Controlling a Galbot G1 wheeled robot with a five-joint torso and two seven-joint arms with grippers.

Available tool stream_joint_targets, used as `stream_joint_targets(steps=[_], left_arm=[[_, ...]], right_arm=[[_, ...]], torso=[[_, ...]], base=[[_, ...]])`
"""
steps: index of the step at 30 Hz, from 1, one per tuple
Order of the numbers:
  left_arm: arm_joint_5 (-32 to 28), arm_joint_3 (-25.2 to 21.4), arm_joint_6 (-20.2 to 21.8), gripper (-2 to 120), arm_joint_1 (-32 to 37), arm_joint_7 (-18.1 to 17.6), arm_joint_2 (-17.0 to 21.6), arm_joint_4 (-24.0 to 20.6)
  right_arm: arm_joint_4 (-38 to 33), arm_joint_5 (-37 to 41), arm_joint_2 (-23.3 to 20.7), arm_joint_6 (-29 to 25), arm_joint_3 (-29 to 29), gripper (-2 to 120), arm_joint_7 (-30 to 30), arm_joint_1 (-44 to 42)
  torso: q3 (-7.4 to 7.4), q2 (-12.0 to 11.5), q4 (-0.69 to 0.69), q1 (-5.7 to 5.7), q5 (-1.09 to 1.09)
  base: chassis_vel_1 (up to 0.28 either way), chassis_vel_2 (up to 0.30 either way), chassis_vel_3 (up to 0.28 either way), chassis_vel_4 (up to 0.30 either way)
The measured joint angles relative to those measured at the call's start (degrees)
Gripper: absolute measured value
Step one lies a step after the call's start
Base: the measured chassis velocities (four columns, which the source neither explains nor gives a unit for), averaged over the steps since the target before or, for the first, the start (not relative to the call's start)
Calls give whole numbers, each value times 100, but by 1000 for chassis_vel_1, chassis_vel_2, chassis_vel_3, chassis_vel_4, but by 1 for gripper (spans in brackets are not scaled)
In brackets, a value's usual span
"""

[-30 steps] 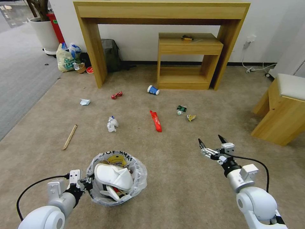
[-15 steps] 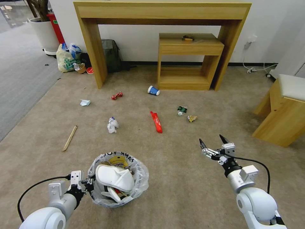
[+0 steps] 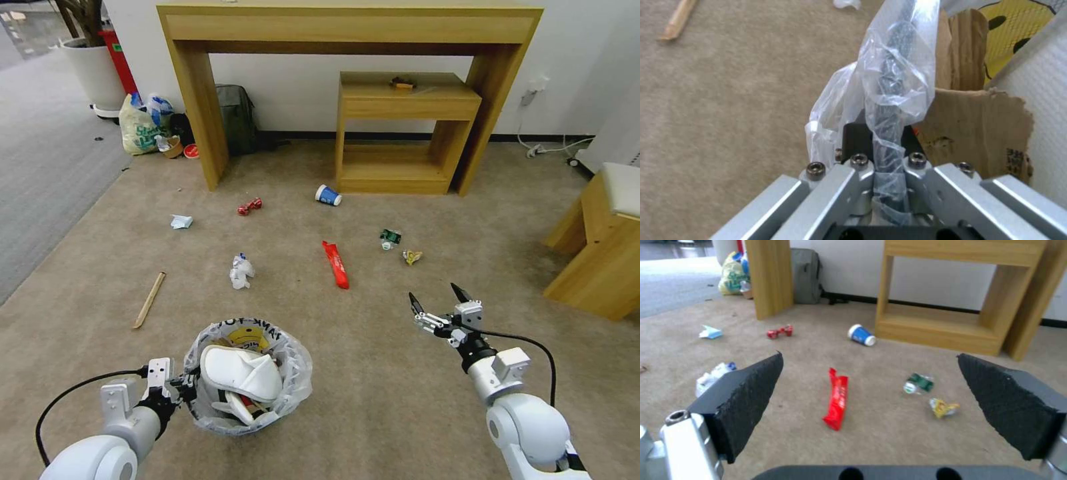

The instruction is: Pick up the trash bin and place the garbage on the floor into it.

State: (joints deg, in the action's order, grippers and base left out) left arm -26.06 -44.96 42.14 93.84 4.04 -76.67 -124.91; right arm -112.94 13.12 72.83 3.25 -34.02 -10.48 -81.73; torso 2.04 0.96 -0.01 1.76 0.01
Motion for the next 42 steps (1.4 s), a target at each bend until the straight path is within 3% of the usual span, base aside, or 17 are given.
stream_joint_targets(steps=[42], left_arm=[[-2,-114,0,0,20,95,-19,58]], right_arm=[[104,-69,75,54,374,100,141,234]], torso=[[-1,0,0,0,-2]], base=[[148,222,-146,-222]])
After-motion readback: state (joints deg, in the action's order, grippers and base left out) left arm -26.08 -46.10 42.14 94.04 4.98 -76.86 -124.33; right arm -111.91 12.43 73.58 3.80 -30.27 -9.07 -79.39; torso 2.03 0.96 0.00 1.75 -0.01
